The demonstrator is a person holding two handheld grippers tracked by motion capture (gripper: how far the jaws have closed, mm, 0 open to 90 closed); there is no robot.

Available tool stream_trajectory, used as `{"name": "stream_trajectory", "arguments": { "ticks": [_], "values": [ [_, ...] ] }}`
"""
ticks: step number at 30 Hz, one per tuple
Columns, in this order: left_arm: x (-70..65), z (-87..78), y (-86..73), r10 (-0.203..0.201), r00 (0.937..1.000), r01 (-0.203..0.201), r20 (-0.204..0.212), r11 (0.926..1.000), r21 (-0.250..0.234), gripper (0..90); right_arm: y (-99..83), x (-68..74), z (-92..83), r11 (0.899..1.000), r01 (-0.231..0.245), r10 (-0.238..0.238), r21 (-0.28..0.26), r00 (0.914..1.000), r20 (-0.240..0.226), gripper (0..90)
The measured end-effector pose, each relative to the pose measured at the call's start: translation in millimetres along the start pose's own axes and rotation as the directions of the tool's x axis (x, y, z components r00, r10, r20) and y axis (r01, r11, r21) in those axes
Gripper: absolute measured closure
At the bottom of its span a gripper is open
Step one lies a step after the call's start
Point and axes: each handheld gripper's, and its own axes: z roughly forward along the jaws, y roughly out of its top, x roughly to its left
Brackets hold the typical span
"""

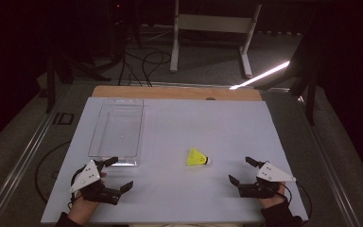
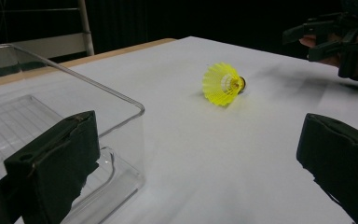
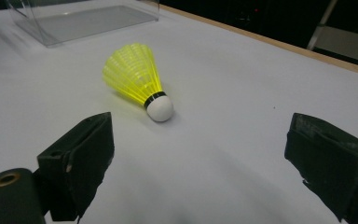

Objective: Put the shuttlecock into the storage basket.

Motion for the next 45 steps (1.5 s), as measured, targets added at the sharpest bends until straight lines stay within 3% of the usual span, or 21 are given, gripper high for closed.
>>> {"name": "stream_trajectory", "arguments": {
  "ticks": [8,13,21,27,37,40,43,45],
  "values": [
    [0.2,1.0,-0.1,0.000,1.0000,-0.001,0.004,1.0000,0.008,0.1,0.4,-0.7,-1.3,1.000,-0.005,0.005,-0.010,1.0000,0.008,8.1],
    [-0.6,2.5,0.3,0.012,0.9999,-0.012,0.007,0.9990,0.043,0.1,0.9,0.3,-1.7,1.000,0.004,-0.004,-0.009,0.9999,0.012,8.1],
    [2.0,0.2,2.1,-0.018,0.9998,0.018,0.002,0.9990,0.041,0.1,1.7,0.3,-2.3,1.000,0.006,-0.006,-0.019,0.9998,0.021,8.1],
    [1.4,0.2,5.3,-0.024,0.9995,0.023,0.021,0.9985,0.049,0.1,2.2,0.9,-2.2,1.000,0.010,-0.010,-0.017,0.9997,0.023,8.1],
    [6.6,-9.4,33.2,0.001,0.9984,-0.006,0.056,0.9969,0.078,0.0,2.3,1.2,0.0,1.000,0.008,-0.008,-0.002,0.9999,0.010,8.2],
    [8.8,-12.0,45.3,0.006,0.9955,-0.015,0.095,0.9955,0.093,0.0,3.2,1.7,0.1,1.000,0.014,-0.014,0.005,0.9998,0.012,8.1],
    [9.1,-13.8,61.7,0.028,0.9879,-0.049,0.152,0.9898,0.134,0.0,3.4,1.8,-0.5,1.000,0.015,-0.015,0.002,0.9998,0.016,8.2],
    [8.8,-13.7,65.3,0.036,0.9864,-0.060,0.160,0.9871,0.148,0.0,3.7,1.8,-0.8,1.000,0.017,-0.017,-0.001,0.9997,0.016,8.1]
  ]
}}
